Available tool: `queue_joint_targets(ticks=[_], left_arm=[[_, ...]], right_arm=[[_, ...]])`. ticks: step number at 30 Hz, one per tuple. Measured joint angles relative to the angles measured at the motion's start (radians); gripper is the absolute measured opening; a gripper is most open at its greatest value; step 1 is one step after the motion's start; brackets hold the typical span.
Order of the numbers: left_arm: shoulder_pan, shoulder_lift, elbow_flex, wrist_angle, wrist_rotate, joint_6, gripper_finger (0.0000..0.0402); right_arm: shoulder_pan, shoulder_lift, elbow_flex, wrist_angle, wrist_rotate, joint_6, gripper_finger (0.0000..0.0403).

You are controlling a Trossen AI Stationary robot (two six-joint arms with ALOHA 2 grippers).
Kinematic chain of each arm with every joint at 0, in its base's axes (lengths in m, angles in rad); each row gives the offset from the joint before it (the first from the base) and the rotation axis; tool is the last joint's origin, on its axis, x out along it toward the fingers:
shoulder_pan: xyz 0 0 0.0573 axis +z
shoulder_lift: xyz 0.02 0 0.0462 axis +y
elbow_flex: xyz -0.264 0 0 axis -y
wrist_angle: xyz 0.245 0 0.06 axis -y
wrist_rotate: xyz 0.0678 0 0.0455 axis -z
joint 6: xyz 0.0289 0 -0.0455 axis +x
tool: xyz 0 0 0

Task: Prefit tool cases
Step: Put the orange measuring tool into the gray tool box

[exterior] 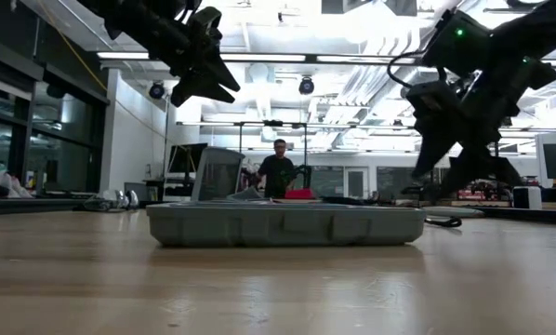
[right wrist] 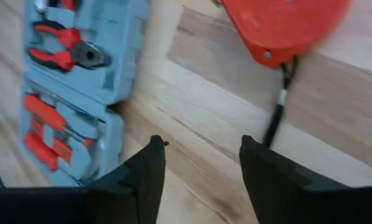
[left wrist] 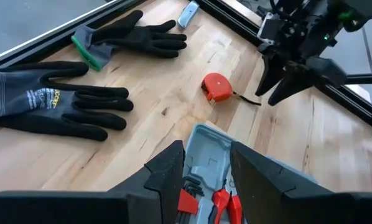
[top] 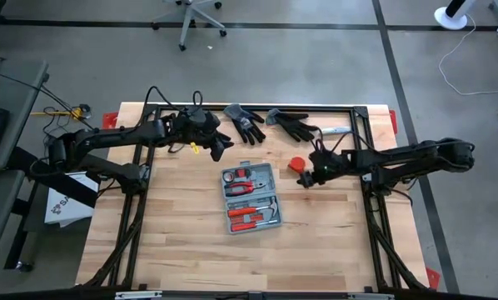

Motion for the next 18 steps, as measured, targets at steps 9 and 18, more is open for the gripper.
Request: queue_joint_targets(ticks=[9,18], left_arm=[[0.0,0.0,0.0,0.0,0.0,0.0,0.0126],[0.0,0.0,0.0,0.0,0.0,0.0,0.0126]], right_arm=[[-0.04,0.0,0.0,0.053,-0.01,-0.003,0.0209],[-0.123,0.0,0.0,0.112,0.007,-0.068,0.0209]])
